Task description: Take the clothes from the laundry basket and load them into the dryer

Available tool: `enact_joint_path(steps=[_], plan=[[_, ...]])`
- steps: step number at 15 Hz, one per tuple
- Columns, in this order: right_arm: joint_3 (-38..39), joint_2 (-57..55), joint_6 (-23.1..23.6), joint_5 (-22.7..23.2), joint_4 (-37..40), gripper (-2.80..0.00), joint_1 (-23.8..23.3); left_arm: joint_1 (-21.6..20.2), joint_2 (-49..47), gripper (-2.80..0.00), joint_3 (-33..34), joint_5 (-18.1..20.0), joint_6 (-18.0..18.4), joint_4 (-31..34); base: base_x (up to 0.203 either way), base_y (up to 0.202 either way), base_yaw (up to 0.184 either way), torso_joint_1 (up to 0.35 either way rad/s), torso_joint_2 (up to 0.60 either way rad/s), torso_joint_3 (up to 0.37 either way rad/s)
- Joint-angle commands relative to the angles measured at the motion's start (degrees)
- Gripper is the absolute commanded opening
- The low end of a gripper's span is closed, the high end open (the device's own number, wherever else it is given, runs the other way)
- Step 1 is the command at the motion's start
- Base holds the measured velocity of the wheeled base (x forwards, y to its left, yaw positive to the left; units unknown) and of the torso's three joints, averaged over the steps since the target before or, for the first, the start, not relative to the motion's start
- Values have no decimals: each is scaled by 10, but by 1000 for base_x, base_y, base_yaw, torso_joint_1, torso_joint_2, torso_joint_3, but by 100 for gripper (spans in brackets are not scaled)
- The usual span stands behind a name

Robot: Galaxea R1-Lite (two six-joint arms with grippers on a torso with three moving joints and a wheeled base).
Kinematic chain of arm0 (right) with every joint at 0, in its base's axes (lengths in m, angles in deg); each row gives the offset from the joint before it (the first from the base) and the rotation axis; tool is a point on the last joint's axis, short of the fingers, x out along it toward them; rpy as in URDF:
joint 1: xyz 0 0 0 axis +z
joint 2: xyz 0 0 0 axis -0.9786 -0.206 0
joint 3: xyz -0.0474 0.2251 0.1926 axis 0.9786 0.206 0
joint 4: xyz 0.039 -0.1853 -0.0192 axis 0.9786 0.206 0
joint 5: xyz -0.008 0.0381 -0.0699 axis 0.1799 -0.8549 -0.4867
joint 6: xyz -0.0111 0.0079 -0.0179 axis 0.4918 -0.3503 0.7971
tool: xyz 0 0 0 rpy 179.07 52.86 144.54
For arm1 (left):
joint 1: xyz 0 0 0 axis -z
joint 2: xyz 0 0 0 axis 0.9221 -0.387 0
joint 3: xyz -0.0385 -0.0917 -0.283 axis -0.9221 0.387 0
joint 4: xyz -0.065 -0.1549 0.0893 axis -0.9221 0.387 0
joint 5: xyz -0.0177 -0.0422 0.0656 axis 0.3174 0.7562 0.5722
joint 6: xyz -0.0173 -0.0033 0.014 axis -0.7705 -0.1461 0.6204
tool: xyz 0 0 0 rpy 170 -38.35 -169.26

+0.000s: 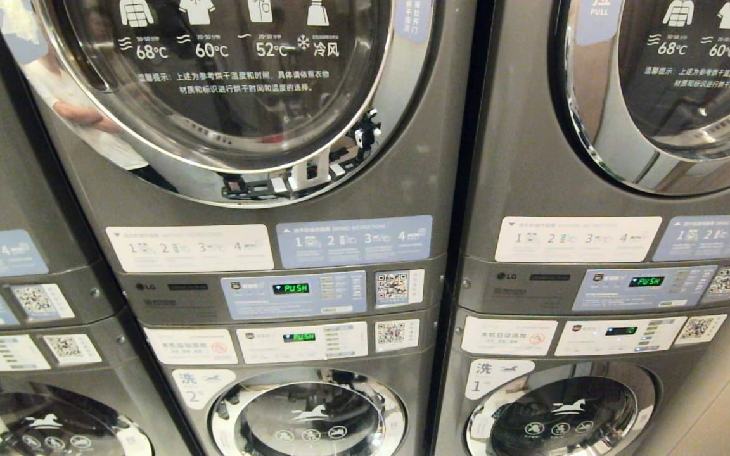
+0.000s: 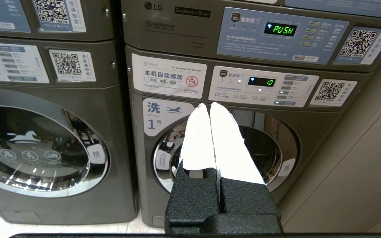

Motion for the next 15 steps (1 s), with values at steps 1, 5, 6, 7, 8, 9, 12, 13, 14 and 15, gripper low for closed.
enact_joint_path(steps=[1,5,6,7,8,9,12,13,14,15], plan=[[0,1,1,0,0,-280,0,-7,-30,-280,-10,0,4,-2,0,0,0,0,0,0],[0,1,1,0,0,-280,0,-7,-85,-280,-57,-5,26,-8,0,0,0,0,0,0],[0,1,1,0,0,-280,0,-7,-101,-280,-74,-12,33,-8,0,0,0,0,0,0],[0,1,1,0,0,-280,0,-7,-117,-280,-91,-19,37,-8,0,0,0,0,0,0],[0,1,1,0,0,-280,0,-7,-128,-280,-104,-22,39,-9,0,0,0,0,0,0],[0,1,0,0,0,-280,0,-7,-137,-280,-114,-23,40,-9,0,0,0,0,0,0],[0,1,0,0,0,-280,0,-7,-159,-280,-127,-32,67,-9,0,0,0,0,0,0],[0,1,0,1,0,-280,0,-7,-162,-280,-127,-32,68,-9,0,0,0,0,0,0],[0,1,0,0,0,-280,0,-7,-172,-280,-132,-34,71,-10,0,0,0,0,0,0],[0,1,0,1,0,-280,0,-7,-179,-280,-136,-42,78,-14,0,0,0,0,0,0]])
